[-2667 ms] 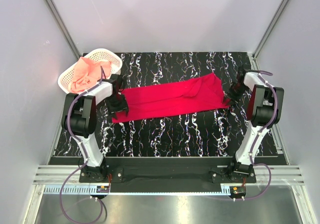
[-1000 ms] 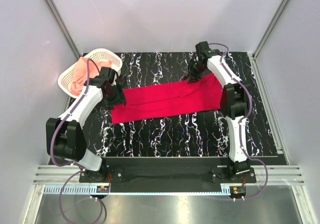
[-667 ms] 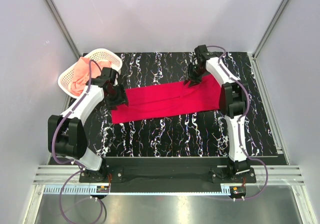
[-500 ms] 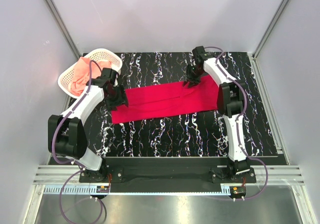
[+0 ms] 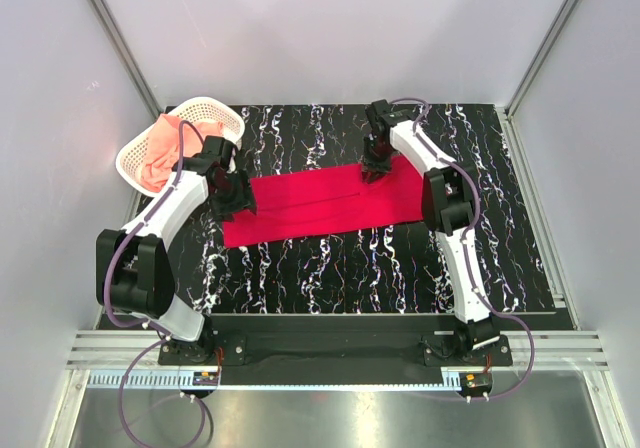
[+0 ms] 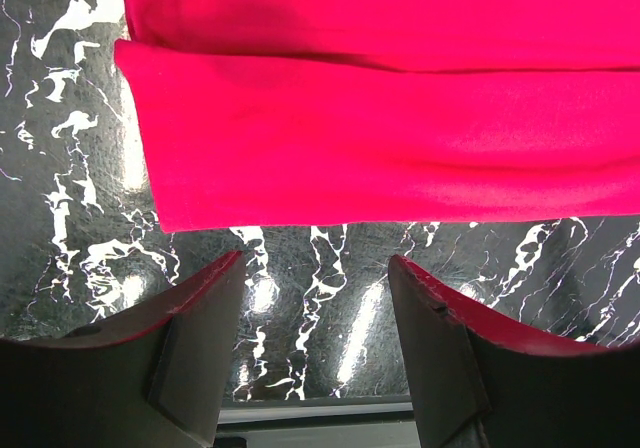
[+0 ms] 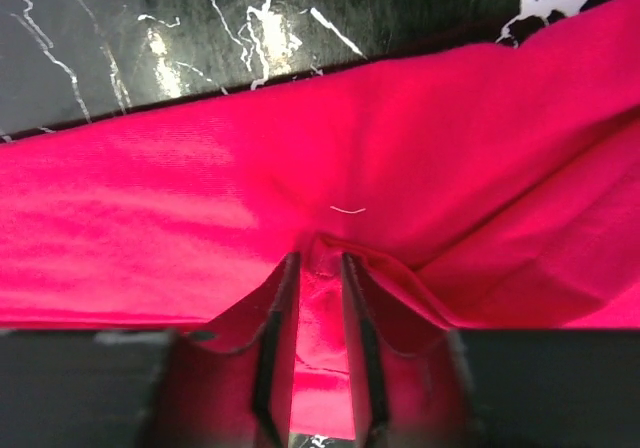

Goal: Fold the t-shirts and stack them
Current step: Fold the tshirt

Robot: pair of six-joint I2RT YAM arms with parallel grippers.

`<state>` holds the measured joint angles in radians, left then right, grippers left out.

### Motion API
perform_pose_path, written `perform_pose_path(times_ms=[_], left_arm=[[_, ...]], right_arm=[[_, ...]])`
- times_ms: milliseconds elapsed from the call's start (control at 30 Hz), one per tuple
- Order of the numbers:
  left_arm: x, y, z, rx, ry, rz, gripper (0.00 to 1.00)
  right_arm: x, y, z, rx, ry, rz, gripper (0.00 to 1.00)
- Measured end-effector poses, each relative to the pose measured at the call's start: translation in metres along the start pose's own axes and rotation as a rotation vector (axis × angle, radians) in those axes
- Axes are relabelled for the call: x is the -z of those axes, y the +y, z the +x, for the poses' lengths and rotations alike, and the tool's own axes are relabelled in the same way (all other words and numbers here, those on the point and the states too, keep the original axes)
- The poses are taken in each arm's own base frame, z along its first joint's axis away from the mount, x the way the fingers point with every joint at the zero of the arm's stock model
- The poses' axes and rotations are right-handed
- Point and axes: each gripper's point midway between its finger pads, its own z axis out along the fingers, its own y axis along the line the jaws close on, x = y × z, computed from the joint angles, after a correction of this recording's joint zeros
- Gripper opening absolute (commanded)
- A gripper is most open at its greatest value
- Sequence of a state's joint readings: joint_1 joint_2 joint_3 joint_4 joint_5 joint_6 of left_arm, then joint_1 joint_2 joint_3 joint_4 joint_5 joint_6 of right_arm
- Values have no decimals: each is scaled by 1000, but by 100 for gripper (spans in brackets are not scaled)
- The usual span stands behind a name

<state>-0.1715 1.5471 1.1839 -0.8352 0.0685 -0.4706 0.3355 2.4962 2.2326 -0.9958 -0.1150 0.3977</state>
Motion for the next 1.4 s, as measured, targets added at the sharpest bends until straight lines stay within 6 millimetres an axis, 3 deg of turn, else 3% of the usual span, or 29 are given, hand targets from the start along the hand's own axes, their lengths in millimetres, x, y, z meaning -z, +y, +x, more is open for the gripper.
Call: perform_pose_path(times_ms=[133,300,533,667,767,833,900,933,1000,1167,1400], left_arm=[[0,1,-1,3,-1,-2,65],[0,3,-2,7,-3,-3,65],[0,4,-2,10,-3,-4,65],[0,4,-1,6,0,-3,65],[-2,6,1,4,8,-5,65],[-3,7,3,4,14,-7,65],[-3,7,3,5,14,-6,65],[-3,7,3,5,14,-6,66],[-3,7,3,3,13,-7,67],[-6,13,1,-5,15,-32,67],[-26,20,-7,9,50,-81,66]], right_arm=[[-1,-3,0,16,-15,41,14],[1,-6,-2,33,-30,79,4],[6,4,-5,49,-51,68,4],[12,22,-8,60,-59,0,5],[21,38,-16,70,-82,-58,12],[23,45,-20,76,-96,-89,32],[23,51,-23,88,-101,-118,44],[23,53,-24,92,-102,-129,56],[21,54,-24,99,-99,-135,62],[24,45,-12,114,-73,-111,66],[63,4,13,79,-59,5,67]])
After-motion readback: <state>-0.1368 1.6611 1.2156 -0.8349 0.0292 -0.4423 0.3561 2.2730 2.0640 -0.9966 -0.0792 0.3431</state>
